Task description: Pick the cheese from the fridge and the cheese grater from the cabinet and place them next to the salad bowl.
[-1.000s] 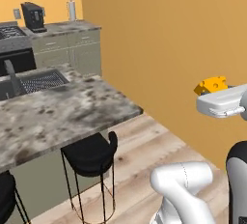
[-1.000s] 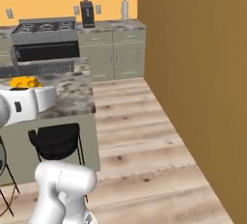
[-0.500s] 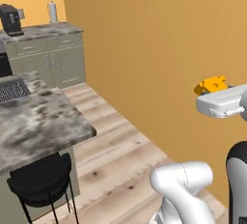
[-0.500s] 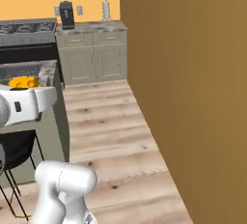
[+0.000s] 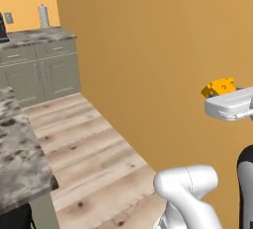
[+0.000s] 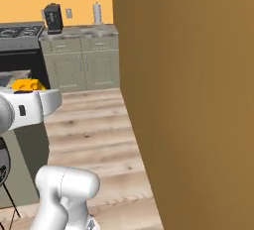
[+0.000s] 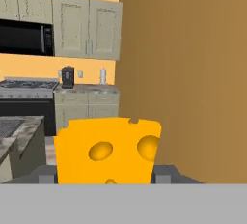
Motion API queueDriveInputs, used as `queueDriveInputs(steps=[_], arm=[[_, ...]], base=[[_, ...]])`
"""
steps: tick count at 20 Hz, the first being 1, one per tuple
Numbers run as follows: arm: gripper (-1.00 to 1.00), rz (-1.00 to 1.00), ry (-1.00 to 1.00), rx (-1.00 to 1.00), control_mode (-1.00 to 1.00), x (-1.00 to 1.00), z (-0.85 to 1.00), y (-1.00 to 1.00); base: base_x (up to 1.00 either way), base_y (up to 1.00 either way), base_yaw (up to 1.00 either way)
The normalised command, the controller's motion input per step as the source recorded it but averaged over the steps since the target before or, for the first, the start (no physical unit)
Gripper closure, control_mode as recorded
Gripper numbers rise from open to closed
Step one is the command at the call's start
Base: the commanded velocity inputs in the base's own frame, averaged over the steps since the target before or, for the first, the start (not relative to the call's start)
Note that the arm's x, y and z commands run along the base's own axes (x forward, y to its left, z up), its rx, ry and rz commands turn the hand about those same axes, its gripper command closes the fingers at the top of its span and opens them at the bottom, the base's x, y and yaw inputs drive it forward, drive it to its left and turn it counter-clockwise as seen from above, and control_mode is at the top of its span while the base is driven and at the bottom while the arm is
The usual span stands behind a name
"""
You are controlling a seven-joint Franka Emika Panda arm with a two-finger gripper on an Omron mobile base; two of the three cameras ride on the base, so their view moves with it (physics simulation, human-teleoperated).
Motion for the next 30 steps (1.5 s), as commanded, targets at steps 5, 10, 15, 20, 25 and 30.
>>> queueDriveInputs(steps=[5,10,15,20,25,30], arm=[[1.0,0.0,0.0,0.0,1.0,0.0,0.0,0.0],[1.0,0.0,0.0,0.0,1.0,0.0,0.0,0.0],[1.0,0.0,0.0,0.0,1.0,0.0,0.0,0.0],[1.0,0.0,0.0,0.0,1.0,0.0,0.0,0.0],[1.0,0.0,0.0,0.0,1.0,0.0,0.0,0.0],[1.0,0.0,0.0,0.0,1.0,0.0,0.0,0.0]], base=[[1.0,0.18,0.03],[1.0,0.44,0.0],[1.0,0.44,0.03],[1.0,0.15,0.17],[1.0,0.01,0.3],[1.0,-0.15,0.34]])
